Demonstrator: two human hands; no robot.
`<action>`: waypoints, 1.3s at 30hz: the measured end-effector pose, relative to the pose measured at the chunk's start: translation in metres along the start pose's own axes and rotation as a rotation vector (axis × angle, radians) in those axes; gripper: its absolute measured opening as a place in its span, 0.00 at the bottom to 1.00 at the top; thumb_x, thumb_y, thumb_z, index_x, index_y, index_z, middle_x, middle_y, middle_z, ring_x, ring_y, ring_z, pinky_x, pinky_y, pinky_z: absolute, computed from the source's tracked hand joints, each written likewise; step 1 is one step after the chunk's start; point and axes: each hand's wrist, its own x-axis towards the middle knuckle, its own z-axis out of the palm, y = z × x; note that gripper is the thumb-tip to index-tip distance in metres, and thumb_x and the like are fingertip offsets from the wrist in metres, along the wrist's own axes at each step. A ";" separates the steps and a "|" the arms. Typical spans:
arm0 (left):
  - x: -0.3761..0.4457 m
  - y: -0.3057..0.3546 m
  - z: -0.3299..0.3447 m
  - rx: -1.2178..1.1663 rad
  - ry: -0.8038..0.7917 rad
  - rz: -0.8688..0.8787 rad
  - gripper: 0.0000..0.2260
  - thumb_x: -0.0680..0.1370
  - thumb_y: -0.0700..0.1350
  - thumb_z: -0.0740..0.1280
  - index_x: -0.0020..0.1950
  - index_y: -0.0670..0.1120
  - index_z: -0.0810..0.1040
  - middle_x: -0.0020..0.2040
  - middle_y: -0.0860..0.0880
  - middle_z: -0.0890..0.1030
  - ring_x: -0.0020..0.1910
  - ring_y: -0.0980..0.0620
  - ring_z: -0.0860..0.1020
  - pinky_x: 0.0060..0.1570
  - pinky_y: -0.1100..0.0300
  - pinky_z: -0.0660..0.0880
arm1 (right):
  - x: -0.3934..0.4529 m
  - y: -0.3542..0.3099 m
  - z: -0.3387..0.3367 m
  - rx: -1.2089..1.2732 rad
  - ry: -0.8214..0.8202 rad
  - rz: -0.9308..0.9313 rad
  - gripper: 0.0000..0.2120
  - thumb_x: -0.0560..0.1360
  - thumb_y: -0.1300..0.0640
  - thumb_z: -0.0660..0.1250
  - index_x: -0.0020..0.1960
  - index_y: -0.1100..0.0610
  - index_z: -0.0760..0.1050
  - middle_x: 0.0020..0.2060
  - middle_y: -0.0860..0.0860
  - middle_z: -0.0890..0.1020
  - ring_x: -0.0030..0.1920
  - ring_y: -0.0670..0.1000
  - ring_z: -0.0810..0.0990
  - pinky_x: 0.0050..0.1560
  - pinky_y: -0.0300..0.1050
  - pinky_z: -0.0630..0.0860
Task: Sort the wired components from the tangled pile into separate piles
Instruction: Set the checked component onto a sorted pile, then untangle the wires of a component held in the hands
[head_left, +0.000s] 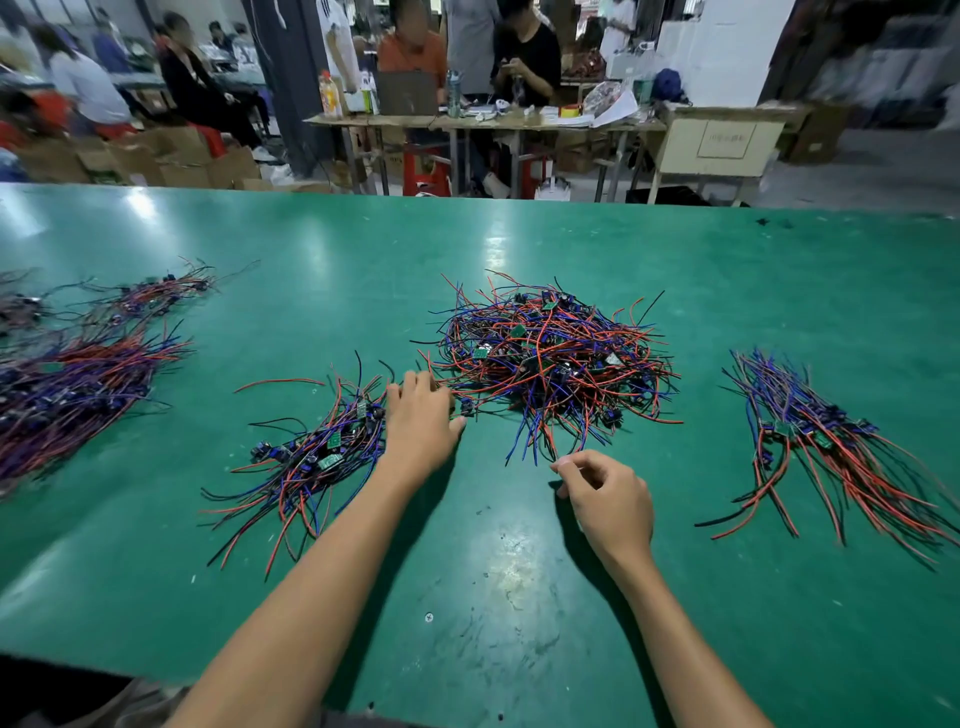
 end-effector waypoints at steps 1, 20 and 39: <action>0.000 0.001 0.005 0.004 -0.008 -0.021 0.13 0.81 0.57 0.64 0.59 0.50 0.78 0.63 0.46 0.73 0.66 0.45 0.66 0.65 0.48 0.62 | 0.000 0.000 0.000 -0.003 -0.002 -0.004 0.08 0.76 0.45 0.69 0.40 0.44 0.82 0.30 0.43 0.84 0.35 0.47 0.82 0.37 0.43 0.76; -0.116 0.056 0.024 -0.989 0.078 0.214 0.02 0.76 0.44 0.74 0.48 0.50 0.86 0.43 0.59 0.83 0.41 0.59 0.79 0.43 0.70 0.71 | -0.011 -0.004 -0.022 0.496 -0.327 -0.073 0.12 0.73 0.42 0.71 0.44 0.51 0.85 0.34 0.47 0.84 0.29 0.39 0.77 0.27 0.32 0.69; -0.110 0.036 0.016 -0.864 0.308 0.118 0.03 0.79 0.45 0.71 0.50 0.51 0.84 0.44 0.58 0.81 0.46 0.59 0.76 0.46 0.70 0.69 | -0.012 -0.005 -0.018 0.629 -0.191 -0.094 0.07 0.76 0.53 0.72 0.50 0.55 0.86 0.41 0.52 0.88 0.31 0.47 0.75 0.31 0.35 0.72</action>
